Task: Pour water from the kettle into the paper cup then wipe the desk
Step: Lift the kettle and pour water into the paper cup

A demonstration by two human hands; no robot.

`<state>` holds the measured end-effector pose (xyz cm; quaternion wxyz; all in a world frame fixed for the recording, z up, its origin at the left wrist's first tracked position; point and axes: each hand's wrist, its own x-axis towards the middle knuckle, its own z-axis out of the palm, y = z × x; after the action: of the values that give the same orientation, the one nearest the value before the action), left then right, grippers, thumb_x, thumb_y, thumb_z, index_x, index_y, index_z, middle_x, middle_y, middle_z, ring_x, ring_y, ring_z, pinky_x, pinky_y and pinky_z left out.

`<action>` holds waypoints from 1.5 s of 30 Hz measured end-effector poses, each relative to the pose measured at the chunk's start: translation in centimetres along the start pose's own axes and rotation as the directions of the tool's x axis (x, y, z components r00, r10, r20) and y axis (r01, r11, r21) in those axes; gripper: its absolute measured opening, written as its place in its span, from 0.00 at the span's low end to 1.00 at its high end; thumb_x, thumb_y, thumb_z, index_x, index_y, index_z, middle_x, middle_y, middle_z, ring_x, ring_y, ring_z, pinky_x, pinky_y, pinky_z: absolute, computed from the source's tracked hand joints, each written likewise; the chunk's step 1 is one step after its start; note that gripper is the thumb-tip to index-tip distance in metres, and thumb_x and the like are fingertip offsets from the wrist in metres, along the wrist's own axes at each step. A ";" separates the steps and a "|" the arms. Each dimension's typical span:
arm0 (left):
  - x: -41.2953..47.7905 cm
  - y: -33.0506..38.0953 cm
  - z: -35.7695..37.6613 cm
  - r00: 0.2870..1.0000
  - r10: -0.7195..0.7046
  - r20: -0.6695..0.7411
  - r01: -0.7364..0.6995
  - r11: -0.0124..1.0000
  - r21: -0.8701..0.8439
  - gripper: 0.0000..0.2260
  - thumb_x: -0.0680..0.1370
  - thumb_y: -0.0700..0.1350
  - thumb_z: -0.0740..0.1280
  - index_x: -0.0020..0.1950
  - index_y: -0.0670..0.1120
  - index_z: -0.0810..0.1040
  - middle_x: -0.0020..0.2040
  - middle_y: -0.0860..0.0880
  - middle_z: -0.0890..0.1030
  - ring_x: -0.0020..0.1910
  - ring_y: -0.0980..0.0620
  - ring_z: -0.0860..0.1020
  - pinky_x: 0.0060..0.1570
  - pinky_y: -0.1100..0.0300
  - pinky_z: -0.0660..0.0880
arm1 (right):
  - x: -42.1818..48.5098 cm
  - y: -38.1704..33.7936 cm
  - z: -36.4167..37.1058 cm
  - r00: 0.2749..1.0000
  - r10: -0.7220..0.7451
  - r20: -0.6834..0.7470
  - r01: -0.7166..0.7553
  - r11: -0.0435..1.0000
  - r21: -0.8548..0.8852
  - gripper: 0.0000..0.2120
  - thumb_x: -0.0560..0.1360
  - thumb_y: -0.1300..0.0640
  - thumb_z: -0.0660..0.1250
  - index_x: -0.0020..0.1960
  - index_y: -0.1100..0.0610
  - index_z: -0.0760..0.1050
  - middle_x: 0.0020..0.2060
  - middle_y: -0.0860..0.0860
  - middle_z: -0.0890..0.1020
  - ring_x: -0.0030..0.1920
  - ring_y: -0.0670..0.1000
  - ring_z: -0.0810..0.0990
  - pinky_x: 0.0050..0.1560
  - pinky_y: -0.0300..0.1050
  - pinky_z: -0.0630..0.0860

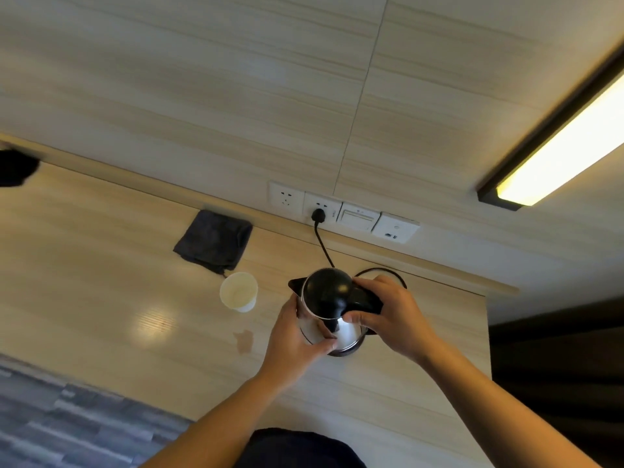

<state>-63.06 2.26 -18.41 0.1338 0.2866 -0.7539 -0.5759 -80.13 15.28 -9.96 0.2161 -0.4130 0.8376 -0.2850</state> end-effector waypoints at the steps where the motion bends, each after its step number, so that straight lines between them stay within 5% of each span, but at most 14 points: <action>1: -0.1 0.1 -0.6 1.000 -0.006 -0.001 0.006 1.000 -0.015 0.40 0.68 0.52 0.83 0.75 0.53 0.69 0.67 0.59 0.78 0.68 0.62 0.74 0.65 0.73 0.70 | 0.4 -0.9 0.1 1.000 -0.014 0.001 0.014 1.000 -0.026 0.28 0.71 0.46 0.79 0.68 0.51 0.79 0.47 0.45 0.77 0.46 0.48 0.77 0.49 0.50 0.79; 6: -0.7 -0.1 -3.6 0.998 -0.056 -0.038 0.053 0.995 -0.082 0.37 0.68 0.46 0.83 0.74 0.51 0.71 0.64 0.58 0.80 0.65 0.68 0.74 0.60 0.78 0.68 | 2.4 -5.8 1.3 0.999 -0.016 0.030 0.019 0.993 -0.116 0.24 0.70 0.44 0.78 0.64 0.50 0.81 0.45 0.43 0.76 0.42 0.46 0.76 0.46 0.47 0.78; 10: -1.1 -0.9 -5.4 0.993 -0.110 -0.035 0.104 0.985 -0.140 0.39 0.66 0.56 0.81 0.74 0.57 0.70 0.64 0.60 0.80 0.66 0.65 0.75 0.61 0.76 0.70 | 3.9 -8.9 3.0 0.999 0.016 0.046 -0.007 0.982 -0.191 0.16 0.71 0.42 0.78 0.54 0.48 0.82 0.42 0.42 0.76 0.40 0.45 0.75 0.43 0.45 0.76; 17: -1.2 -3.2 -7.5 0.972 -0.230 0.037 0.232 0.945 -0.231 0.36 0.65 0.57 0.81 0.70 0.58 0.72 0.64 0.58 0.82 0.67 0.58 0.78 0.71 0.51 0.75 | 6.6 -12.6 5.1 0.987 0.116 0.108 -0.073 0.937 -0.342 0.15 0.69 0.39 0.77 0.44 0.50 0.80 0.37 0.46 0.79 0.37 0.47 0.78 0.38 0.43 0.77; 20: -0.9 -3.6 -8.2 0.957 -0.275 0.090 0.290 0.918 -0.271 0.34 0.64 0.56 0.81 0.68 0.54 0.75 0.63 0.56 0.83 0.66 0.57 0.79 0.71 0.48 0.76 | 7.5 -13.8 5.6 0.978 0.168 0.121 -0.107 0.912 -0.396 0.17 0.68 0.40 0.78 0.43 0.51 0.79 0.36 0.48 0.80 0.37 0.50 0.80 0.41 0.48 0.80; 34: -1.0 -3.8 -9.7 0.913 -0.340 0.225 0.406 0.817 -0.410 0.31 0.64 0.50 0.82 0.64 0.47 0.77 0.60 0.51 0.85 0.62 0.53 0.83 0.60 0.57 0.81 | 9.9 -16.4 6.9 0.946 0.251 0.204 -0.110 0.843 -0.527 0.22 0.66 0.40 0.80 0.38 0.55 0.73 0.31 0.49 0.76 0.30 0.48 0.72 0.31 0.42 0.69; 38: -1.1 -3.3 -9.9 0.917 -0.322 0.236 0.392 0.834 -0.388 0.18 0.71 0.42 0.81 0.54 0.49 0.77 0.49 0.56 0.85 0.52 0.57 0.84 0.49 0.65 0.79 | 10.2 -16.5 7.0 0.941 0.264 0.212 -0.114 0.836 -0.537 0.23 0.66 0.40 0.81 0.37 0.54 0.72 0.31 0.49 0.76 0.30 0.49 0.72 0.32 0.43 0.70; 45: -1.3 -2.8 -9.9 0.915 -0.296 0.273 0.389 0.828 -0.404 0.15 0.73 0.41 0.79 0.50 0.51 0.75 0.41 0.60 0.83 0.45 0.64 0.82 0.45 0.70 0.77 | 10.4 -16.5 6.8 0.932 0.288 0.219 -0.122 0.820 -0.560 0.24 0.65 0.40 0.82 0.39 0.55 0.74 0.31 0.49 0.77 0.31 0.50 0.73 0.35 0.45 0.74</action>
<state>-55.98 -5.27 -17.90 0.0147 0.3200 -0.5453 -0.7746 -72.64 -3.41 -5.52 0.2437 -0.4007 0.8817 0.0508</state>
